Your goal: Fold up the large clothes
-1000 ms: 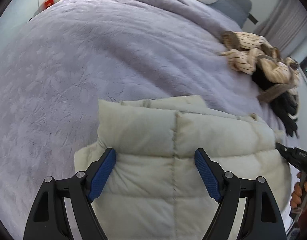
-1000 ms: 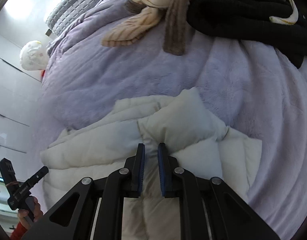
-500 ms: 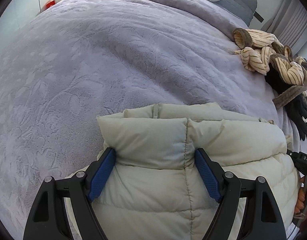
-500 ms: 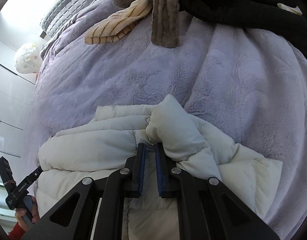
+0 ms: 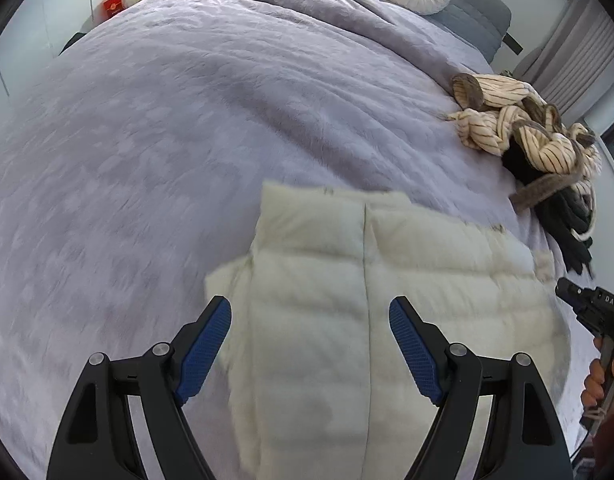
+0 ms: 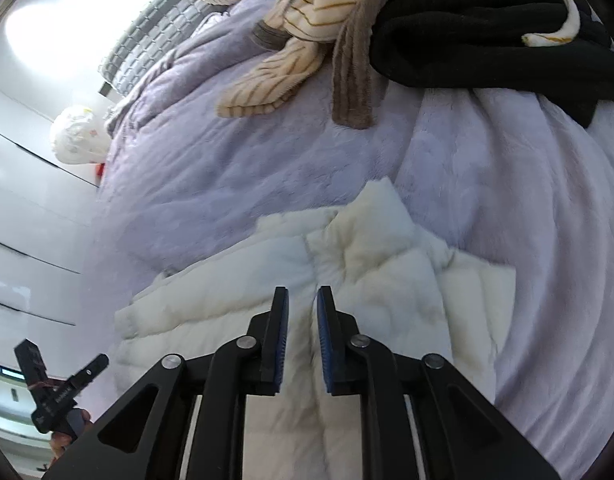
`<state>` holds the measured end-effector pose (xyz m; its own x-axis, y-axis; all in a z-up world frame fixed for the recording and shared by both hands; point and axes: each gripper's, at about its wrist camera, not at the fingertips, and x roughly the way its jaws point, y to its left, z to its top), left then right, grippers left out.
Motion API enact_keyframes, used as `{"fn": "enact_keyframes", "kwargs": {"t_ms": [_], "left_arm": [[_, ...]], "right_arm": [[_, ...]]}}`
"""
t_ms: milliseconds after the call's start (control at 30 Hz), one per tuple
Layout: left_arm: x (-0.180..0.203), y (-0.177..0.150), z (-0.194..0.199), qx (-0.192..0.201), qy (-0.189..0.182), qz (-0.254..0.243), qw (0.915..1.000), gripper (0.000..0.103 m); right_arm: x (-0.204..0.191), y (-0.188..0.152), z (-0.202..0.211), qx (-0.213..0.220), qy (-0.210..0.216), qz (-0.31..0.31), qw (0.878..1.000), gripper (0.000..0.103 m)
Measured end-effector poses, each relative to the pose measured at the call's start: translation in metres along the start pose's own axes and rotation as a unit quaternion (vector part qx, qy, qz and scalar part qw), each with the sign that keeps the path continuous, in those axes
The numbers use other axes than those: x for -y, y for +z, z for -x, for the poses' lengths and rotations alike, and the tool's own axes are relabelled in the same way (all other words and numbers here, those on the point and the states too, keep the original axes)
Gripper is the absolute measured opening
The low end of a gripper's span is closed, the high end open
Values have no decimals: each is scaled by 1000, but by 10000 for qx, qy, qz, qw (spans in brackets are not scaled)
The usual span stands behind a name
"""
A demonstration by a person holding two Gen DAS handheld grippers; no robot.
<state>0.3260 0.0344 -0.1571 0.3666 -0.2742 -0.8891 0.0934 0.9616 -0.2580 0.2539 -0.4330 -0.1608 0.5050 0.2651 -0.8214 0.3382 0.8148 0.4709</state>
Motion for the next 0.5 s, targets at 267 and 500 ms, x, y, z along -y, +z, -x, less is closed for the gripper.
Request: {"fn": "enact_keyframes", "kwargs": {"t_ms": [267,500], "left_arm": [[-10,-57,39,-59,56,88,9999,103],[-7,-94,59,-18,-71,103,9999,103]], "right_arm": [[1,-54,34,-111,375,-303,9988,48],[3,-98,62,-199,617,-410,9971,70]]}}
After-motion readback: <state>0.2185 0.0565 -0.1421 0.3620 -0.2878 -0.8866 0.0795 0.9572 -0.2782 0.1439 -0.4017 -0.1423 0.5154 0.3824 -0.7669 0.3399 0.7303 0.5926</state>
